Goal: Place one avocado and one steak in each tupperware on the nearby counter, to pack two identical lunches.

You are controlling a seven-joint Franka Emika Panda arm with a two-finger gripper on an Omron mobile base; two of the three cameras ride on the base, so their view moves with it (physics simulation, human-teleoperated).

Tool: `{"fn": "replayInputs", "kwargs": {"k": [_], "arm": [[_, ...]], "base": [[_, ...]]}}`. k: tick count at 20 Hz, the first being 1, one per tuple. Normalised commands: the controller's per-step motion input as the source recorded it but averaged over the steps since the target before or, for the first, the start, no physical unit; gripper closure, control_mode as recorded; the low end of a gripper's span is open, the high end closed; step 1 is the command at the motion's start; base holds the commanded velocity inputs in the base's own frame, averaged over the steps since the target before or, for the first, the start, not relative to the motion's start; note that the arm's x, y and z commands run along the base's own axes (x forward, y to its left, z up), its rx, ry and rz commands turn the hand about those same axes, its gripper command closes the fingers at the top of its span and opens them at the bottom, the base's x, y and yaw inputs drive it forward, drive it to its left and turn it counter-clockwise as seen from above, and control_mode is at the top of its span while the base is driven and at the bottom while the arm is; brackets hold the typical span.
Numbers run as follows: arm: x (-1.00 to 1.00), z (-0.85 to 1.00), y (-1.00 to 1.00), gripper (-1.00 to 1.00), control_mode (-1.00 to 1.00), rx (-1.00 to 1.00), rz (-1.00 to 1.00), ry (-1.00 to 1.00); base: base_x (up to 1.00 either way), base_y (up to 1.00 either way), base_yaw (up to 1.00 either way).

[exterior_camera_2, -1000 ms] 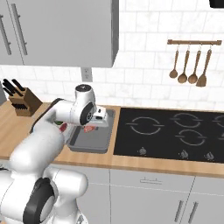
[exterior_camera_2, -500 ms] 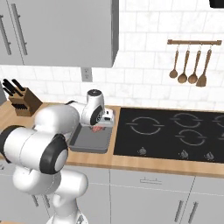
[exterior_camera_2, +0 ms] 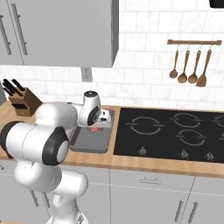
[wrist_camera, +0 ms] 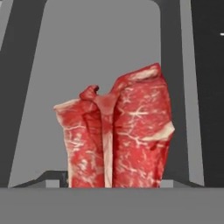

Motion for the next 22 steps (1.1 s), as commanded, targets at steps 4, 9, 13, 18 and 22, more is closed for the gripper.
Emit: {"fn": "replayInputs", "kwargs": {"k": [4,9,13,18,22], "arm": [[0.12,-0.01,0.0,-1.0,-1.0,0.0,0.0,0.0],[0.0,0.0,0.01,-1.0,-1.0,0.0,0.0,0.0],[-0.47,0.14,0.08,-1.0,-1.0,0.0,0.0,0.0],[-0.99,0.63,0.41,-1.0,-1.0,0.0,0.0,-0.1],[-1.0,0.91,0.45,-1.0,-1.0,0.0,0.0,-0.05]], "base": [[0.0,0.0,0.0],[0.0,0.0,0.0],[0.0,0.0,0.0],[0.0,0.0,0.0],[0.0,0.0,0.0]]}}
